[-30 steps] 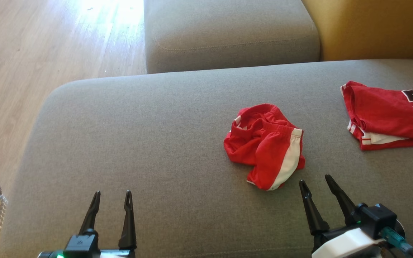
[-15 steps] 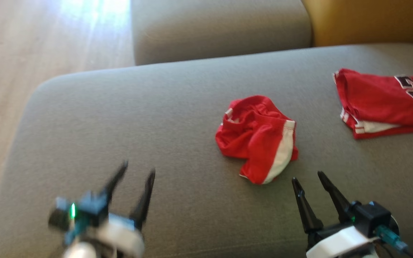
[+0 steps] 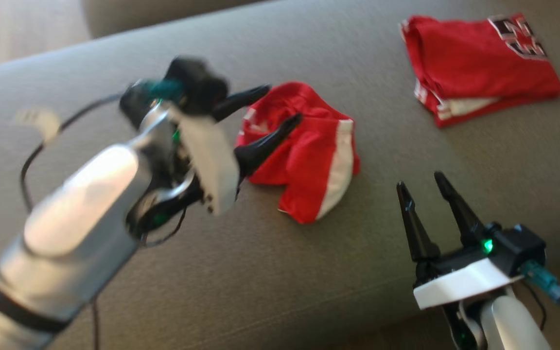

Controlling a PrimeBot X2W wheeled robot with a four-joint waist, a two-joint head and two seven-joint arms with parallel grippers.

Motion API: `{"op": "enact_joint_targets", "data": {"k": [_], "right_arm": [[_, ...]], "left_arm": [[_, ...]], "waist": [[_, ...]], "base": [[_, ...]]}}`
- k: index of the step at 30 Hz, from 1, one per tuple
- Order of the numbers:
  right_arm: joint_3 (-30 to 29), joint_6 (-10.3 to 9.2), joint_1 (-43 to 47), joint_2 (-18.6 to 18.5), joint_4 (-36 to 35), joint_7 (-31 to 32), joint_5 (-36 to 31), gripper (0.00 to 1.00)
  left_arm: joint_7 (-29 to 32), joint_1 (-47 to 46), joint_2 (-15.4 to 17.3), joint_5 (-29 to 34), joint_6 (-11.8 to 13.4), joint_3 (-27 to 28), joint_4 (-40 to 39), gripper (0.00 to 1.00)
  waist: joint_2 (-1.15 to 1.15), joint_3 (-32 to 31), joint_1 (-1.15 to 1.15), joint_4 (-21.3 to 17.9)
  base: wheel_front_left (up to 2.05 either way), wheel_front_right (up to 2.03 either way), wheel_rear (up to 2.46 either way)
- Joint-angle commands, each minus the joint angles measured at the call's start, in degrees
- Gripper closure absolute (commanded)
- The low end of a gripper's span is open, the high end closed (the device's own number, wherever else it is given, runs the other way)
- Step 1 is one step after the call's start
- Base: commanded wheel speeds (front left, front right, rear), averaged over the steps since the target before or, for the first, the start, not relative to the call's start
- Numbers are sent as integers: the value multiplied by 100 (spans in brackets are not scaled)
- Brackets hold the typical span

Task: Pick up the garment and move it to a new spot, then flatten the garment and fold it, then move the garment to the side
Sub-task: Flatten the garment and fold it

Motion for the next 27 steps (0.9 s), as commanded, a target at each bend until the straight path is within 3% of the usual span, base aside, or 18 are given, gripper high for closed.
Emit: {"op": "enact_joint_targets", "data": {"k": [1, 7, 13, 27], "right_arm": [[118, -2, -242, -18, -221, -54, 78, 0], [156, -2, -508, -18, -281, -54, 219, 0], [174, -2, -694, -18, -321, -54, 377, 0], [184, -2, -828, -18, -338, -54, 728, 0]], "left_arm": [[104, -501, 216, -104, 3, 73, -66, 0], [589, -1653, 178, -578, 3, -1024, 549, 0], [552, -2406, 0, -907, 3, -1822, 1084, 0], [814, -2940, 24, -1719, 3, -2393, 1500, 0]], "waist": [[0, 395, 0, -395], [0, 773, 0, -764], [0, 1084, 0, -1050], [0, 1309, 0, -1434]], "base": [[0, 0, 0], [0, 0, 0], [0, 0, 0], [0, 0, 0]]}}
